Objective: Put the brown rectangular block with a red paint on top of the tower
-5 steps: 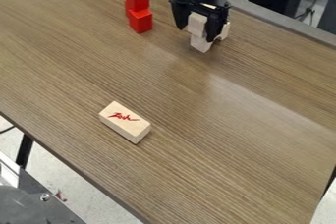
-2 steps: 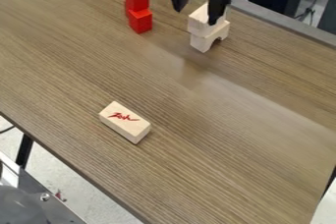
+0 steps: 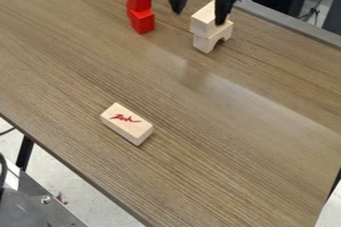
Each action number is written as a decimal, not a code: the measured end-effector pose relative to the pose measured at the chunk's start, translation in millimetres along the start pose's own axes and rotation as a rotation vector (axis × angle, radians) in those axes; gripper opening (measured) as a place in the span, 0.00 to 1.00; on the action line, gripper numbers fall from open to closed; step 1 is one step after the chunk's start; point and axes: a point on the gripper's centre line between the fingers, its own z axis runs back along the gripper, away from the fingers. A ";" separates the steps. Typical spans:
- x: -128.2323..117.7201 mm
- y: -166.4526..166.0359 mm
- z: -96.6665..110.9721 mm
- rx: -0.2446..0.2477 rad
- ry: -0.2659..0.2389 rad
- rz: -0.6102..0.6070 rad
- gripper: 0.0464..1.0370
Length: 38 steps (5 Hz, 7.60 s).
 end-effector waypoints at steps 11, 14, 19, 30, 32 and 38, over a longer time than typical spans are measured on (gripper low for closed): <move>-121.3 41.8 -48.5 0.338 -0.068 1.267 0.96; -114.4 50.8 -56.5 0.360 -0.047 1.322 0.96; -116.5 63.1 -62.8 0.343 0.031 1.207 0.47; 79.7 20.8 -25.6 -0.090 -0.058 -0.056 0.47; 80.7 22.6 -36.0 -0.063 -0.061 -0.132 0.47; 80.0 21.8 -53.2 -0.028 -0.060 -0.234 0.47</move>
